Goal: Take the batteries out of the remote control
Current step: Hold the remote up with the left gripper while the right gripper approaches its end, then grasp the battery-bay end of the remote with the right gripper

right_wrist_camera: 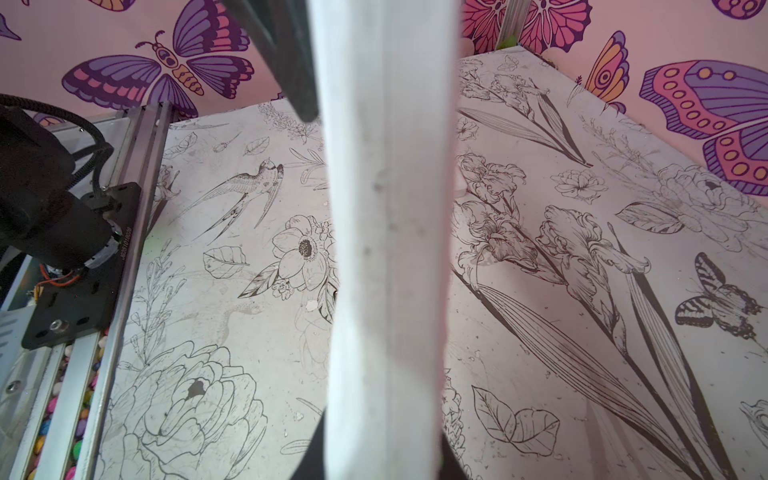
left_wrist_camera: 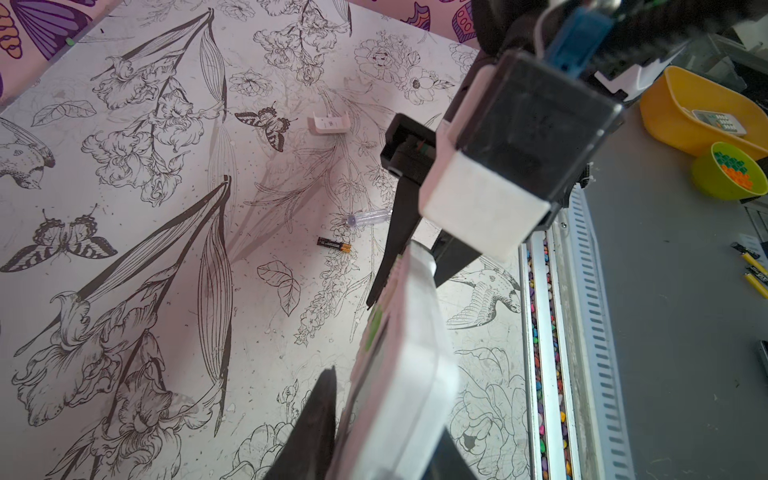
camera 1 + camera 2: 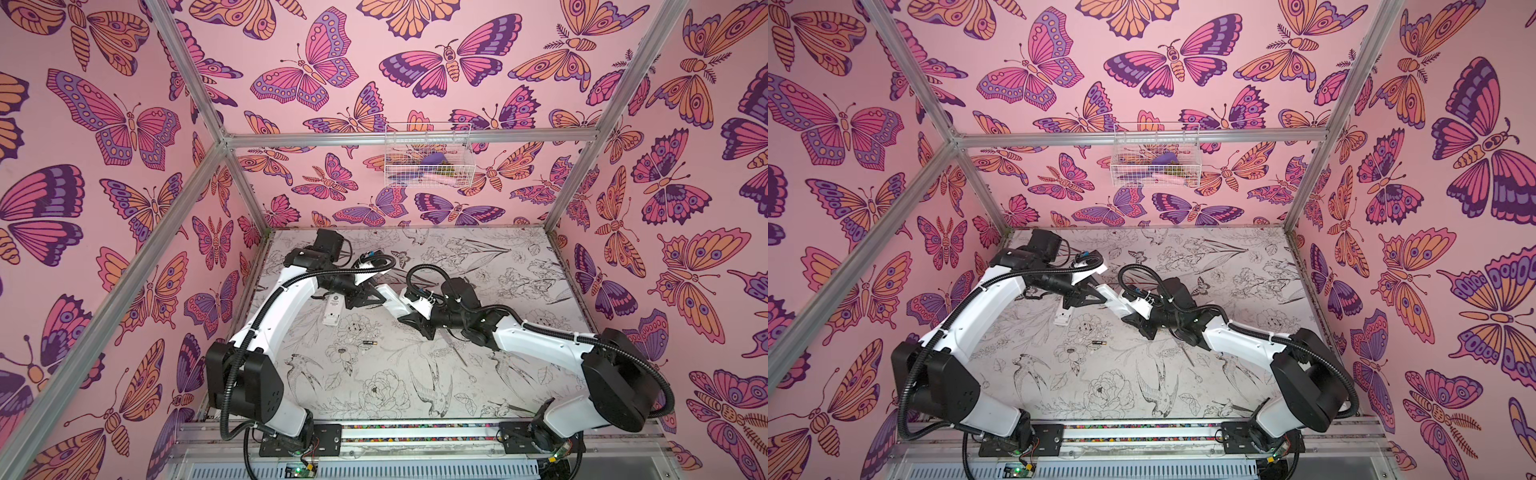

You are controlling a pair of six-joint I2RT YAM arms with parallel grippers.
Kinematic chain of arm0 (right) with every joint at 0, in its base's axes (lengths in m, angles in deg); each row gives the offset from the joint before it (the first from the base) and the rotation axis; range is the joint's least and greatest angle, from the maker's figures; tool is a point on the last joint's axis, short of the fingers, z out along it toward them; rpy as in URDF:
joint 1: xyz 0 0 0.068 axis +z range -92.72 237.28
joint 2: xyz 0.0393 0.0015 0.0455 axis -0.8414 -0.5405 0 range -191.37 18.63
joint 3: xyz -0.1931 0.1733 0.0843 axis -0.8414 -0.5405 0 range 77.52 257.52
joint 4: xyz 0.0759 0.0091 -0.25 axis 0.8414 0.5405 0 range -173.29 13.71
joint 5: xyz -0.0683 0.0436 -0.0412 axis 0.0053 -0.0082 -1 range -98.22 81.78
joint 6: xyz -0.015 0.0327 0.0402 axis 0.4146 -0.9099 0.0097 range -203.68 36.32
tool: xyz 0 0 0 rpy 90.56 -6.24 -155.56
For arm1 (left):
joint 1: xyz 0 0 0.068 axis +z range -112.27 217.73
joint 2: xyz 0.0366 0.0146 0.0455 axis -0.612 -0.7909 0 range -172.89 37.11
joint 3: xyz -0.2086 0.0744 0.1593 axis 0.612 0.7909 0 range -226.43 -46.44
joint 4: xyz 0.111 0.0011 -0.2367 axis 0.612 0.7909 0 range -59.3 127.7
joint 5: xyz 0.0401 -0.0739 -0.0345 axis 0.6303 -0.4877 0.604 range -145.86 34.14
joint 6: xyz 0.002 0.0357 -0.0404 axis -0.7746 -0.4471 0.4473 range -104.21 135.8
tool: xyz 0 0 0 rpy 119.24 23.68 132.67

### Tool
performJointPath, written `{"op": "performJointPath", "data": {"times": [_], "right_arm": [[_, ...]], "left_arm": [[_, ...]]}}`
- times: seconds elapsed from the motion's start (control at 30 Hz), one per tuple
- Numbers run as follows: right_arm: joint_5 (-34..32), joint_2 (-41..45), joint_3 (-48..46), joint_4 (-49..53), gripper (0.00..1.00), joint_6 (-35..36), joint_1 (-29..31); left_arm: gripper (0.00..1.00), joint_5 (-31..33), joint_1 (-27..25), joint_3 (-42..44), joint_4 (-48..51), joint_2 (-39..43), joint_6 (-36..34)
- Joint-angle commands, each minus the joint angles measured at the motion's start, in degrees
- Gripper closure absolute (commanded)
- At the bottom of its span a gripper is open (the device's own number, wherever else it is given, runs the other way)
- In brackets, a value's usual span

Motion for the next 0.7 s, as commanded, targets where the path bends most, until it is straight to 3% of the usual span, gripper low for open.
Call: {"op": "performJointPath", "data": {"times": [0.0, 0.37, 0.5, 0.53, 0.67], "right_arm": [[-3.28, -1.67, -0.54, -7.80, 0.70, -3.67, -1.41], [-17.95, -0.86, -6.44, -18.19, 0.40, -15.92, -3.78], [-24.78, -2.92, -8.81, -23.78, 0.15, -25.09, -4.05], [-25.89, -3.18, -9.23, -25.11, 0.00, -27.91, -4.13], [-27.39, -6.62, -9.28, -28.21, 0.01, -37.06, -4.16]], "left_arm": [[1.00, -1.80, 0.01, 1.86, 0.01, -0.43, 5.80], [1.00, 6.24, 3.51, 6.89, -12.63, 0.85, 22.40], [1.00, 3.19, 5.83, 9.98, -16.92, 1.63, 27.52], [1.00, 2.56, 6.56, 10.78, -18.44, 1.68, 29.77], [1.00, 1.75, 7.64, 15.47, -26.76, 2.71, 38.47]]}}
